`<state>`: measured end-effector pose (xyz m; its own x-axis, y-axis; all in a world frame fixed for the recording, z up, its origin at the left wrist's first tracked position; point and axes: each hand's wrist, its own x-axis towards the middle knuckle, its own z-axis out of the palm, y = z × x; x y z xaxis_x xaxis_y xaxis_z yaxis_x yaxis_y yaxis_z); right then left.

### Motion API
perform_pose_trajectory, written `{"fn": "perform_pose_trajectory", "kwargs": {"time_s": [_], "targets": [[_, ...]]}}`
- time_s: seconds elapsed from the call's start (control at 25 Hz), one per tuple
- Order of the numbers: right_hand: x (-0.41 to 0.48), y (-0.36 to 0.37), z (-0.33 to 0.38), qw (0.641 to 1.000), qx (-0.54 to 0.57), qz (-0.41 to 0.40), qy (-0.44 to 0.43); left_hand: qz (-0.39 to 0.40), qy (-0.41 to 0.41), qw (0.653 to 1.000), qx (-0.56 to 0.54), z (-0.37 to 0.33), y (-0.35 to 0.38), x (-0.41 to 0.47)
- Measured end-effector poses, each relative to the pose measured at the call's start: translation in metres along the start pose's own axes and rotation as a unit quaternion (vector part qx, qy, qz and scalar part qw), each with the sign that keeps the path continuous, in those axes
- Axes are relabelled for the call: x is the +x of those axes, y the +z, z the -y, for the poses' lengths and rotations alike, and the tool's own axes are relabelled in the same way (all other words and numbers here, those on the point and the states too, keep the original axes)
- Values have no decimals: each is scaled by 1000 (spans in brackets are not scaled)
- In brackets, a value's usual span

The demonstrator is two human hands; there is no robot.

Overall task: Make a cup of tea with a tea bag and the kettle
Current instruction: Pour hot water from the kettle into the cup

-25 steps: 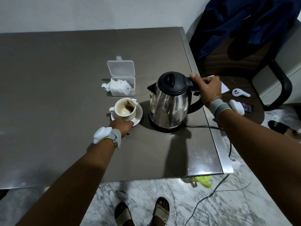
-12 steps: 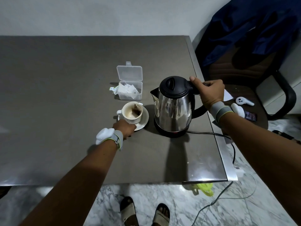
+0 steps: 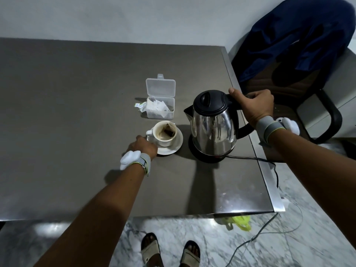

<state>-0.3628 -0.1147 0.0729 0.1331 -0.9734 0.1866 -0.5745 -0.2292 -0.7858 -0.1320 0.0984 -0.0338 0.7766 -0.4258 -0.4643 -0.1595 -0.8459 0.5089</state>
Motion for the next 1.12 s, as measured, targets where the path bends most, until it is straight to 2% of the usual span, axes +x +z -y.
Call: {"fn": "perform_pose_trajectory", "kwargs": {"time_s": [0.12, 0.28, 0.56, 1.12], "targets": [[-1, -3, 7, 1000, -8, -10, -1, -49, 27, 998, 10, -2, -8, 3], [-6, -5, 16, 999, -34, 0, -29, -40, 82, 994, -62, -7, -14, 12], [-8, -2, 28, 996, -75, 17, -43, -14, 101, 991, -86, -7, -16, 21], [-5, 3, 66, 976, -193, 48, -91, 5, 86, 991, -100, -11, -22, 34]]}}
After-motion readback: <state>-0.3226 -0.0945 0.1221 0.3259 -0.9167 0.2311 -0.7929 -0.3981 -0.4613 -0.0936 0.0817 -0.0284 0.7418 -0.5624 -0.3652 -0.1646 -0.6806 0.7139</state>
